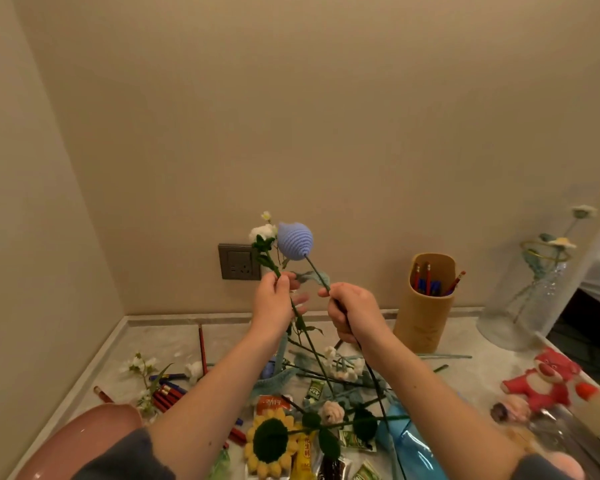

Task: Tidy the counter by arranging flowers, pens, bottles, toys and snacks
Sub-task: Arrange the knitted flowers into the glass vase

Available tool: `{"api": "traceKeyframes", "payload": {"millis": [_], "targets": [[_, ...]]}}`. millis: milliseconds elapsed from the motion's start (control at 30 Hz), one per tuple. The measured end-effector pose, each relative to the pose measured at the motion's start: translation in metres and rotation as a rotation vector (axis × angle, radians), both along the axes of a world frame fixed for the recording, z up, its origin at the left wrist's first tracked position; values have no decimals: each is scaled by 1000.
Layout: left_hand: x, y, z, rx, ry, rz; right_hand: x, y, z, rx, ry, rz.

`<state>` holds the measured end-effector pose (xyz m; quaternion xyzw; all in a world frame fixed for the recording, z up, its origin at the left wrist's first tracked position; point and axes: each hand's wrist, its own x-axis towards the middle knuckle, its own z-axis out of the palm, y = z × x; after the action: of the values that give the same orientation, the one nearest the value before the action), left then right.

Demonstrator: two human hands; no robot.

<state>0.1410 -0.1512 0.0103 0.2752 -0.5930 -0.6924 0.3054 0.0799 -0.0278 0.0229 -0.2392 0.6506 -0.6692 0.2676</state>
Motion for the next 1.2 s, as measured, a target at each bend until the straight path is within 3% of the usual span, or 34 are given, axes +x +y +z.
{"api": "traceKeyframes", "payload": {"millis": [367,833,1200], "targets": [[3,0,-1,-117,0,108,0,18,8,-46,-41,-87],[-61,74,40,-124,214,-173,-51,89,28,-105,192,-296],[-181,194,95,-338,312,-345,-157,216,78,-114,382,-545]]}}
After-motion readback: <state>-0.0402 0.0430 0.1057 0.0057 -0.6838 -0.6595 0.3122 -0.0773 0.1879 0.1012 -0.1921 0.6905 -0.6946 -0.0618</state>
